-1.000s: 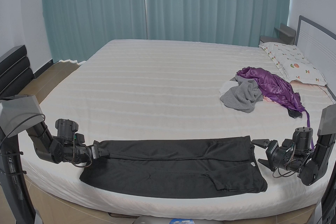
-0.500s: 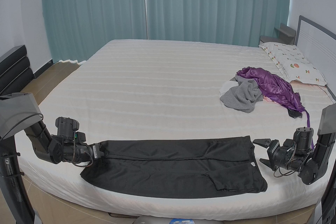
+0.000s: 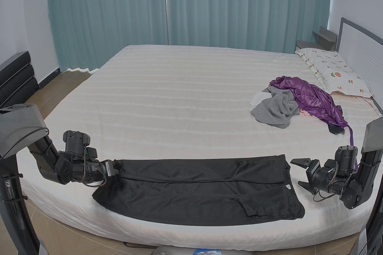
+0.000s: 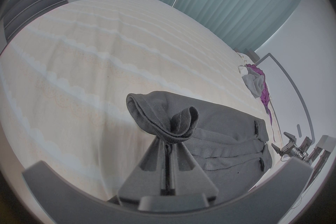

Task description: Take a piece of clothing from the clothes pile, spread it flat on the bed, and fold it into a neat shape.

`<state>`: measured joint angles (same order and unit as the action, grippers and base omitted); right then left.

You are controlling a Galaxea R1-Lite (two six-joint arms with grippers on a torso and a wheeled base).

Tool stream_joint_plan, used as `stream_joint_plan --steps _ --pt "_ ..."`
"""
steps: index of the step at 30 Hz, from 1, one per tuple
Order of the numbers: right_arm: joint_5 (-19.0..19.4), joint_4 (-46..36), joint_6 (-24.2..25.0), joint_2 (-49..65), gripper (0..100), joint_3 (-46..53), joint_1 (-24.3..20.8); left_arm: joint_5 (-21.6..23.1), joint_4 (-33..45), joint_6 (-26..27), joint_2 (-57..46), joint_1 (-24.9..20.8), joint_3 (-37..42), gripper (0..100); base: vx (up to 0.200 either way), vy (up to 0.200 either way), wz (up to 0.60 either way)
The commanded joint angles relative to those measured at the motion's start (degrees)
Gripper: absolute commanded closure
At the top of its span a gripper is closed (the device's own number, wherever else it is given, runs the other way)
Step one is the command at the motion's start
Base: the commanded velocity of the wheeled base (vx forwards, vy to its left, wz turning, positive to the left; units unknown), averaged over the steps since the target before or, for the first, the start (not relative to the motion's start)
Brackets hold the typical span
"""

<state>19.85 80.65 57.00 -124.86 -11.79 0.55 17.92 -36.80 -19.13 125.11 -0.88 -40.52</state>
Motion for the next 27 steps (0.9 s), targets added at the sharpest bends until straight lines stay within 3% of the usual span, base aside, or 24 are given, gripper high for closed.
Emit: stream_joint_plan --steps 1,4,16,27 --pt "0.1 0.0 0.0 -0.6 0 -0.2 0.5 0.0 -0.1 -0.7 0.3 -0.1 -0.5 100 -0.2 0.0 0.0" --pt "0.1 0.0 0.0 -0.8 0 -0.2 0.8 0.0 -0.3 -0.9 0.3 0.0 -0.6 100 -0.2 0.0 0.0" --pt "0.1 0.0 0.0 -1.7 0 -0.6 0.7 0.0 -0.7 -7.4 -0.1 -0.4 -3.1 100 0.0 0.0 0.0" --pt "0.1 0.0 0.0 -2.0 0 -0.8 0.5 -0.1 -0.5 -9.7 -4.9 -2.0 -2.0 100 0.0 -0.2 0.0"
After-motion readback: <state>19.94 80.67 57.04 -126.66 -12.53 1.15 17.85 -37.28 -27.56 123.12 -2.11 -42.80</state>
